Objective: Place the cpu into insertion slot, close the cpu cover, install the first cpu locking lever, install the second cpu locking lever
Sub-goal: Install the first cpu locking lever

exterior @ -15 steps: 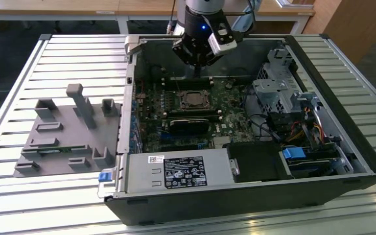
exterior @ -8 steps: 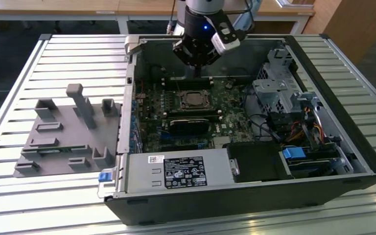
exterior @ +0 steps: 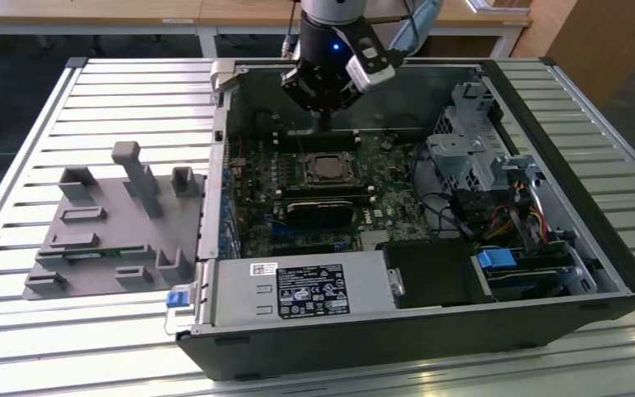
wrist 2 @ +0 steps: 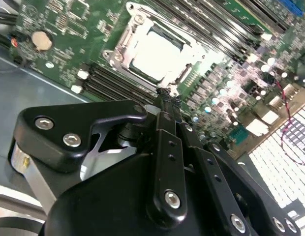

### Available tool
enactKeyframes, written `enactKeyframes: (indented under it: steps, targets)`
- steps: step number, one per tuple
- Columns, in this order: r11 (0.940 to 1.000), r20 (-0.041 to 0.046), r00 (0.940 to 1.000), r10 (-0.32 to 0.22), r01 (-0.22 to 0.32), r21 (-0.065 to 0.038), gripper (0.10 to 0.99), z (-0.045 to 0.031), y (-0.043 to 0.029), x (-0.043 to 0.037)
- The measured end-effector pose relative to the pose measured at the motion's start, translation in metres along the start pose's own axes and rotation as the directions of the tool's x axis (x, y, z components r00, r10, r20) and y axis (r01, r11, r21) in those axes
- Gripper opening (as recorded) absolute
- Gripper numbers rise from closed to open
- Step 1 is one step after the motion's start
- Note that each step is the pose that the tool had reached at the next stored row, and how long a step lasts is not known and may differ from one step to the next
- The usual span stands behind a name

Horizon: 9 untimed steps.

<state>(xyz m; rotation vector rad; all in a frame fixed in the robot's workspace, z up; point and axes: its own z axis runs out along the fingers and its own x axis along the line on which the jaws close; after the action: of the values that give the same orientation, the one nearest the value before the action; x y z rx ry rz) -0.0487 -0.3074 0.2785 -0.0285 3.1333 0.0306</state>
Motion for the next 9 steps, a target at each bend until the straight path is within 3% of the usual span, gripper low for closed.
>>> enactKeyframes:
  steps: [5, 9]
  targets:
    - [1.0, 0.011, 0.9999, 0.0, 0.0, 0.0, 0.122, 0.0019, 0.0003, 0.0131]
    - [1.0, 0.0148, 0.9999, 0.0, 0.0, 0.0, 0.122, 0.005, 0.0003, 0.0193]
